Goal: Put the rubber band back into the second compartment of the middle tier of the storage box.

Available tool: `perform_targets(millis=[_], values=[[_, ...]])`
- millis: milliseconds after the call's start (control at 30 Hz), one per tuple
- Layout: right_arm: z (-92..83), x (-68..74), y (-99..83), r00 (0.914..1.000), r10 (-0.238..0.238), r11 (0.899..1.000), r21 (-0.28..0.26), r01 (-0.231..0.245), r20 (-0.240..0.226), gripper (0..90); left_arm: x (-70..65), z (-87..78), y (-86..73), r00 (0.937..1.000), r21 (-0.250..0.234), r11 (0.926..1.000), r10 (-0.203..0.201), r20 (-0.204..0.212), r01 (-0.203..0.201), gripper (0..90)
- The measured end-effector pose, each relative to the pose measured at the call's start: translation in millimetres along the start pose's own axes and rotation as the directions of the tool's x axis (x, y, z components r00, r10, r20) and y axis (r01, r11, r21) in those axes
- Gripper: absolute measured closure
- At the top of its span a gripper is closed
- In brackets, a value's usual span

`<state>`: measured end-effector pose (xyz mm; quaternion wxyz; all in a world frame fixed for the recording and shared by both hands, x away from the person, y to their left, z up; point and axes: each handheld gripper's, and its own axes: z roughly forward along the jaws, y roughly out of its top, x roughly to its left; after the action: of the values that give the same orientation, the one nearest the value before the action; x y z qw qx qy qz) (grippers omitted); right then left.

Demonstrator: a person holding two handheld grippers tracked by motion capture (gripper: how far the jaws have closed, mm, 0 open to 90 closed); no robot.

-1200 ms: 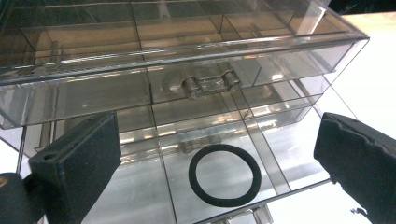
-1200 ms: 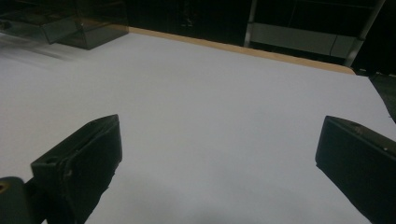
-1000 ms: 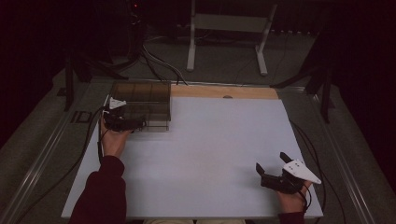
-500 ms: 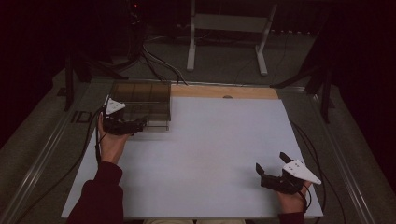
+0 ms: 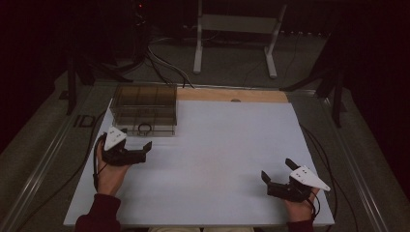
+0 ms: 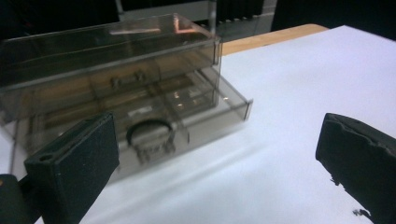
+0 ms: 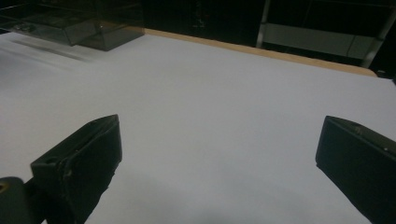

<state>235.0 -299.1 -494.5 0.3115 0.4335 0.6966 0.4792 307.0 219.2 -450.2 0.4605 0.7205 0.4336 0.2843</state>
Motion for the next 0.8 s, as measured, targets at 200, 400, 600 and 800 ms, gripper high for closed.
perform_targets(millis=[200,400,600,800], values=[[4.4,2.9,-0.7,0.9997,-0.007,1.0,0.025,0.008,-0.025,0.0,-7.1,-28.4,-39.1,0.9997,-0.019,0.9997,-0.017,-0.016,0.017,0.3],[6.5,2.7,-1.2,0.9997,-0.01,0.999,0.038,0.011,-0.023,0.0,-16.3,-41.8,-65.4,0.9992,-0.015,0.9996,-0.023,-0.033,0.022,0.3],[8.2,0.0,-2.4,0.9999,-0.002,0.998,0.063,0.003,-0.014,0.0,-14.3,-50.0,-68.9,0.9986,-0.027,0.9996,-0.011,-0.052,0.01,0.3],[16.8,-3.1,-7.7,0.9998,-0.006,0.988,0.152,0.003,0.021,0.0,-15.8,-47.3,-69.1,0.9987,-0.024,0.9996,-0.017,-0.047,0.016,0.3]])
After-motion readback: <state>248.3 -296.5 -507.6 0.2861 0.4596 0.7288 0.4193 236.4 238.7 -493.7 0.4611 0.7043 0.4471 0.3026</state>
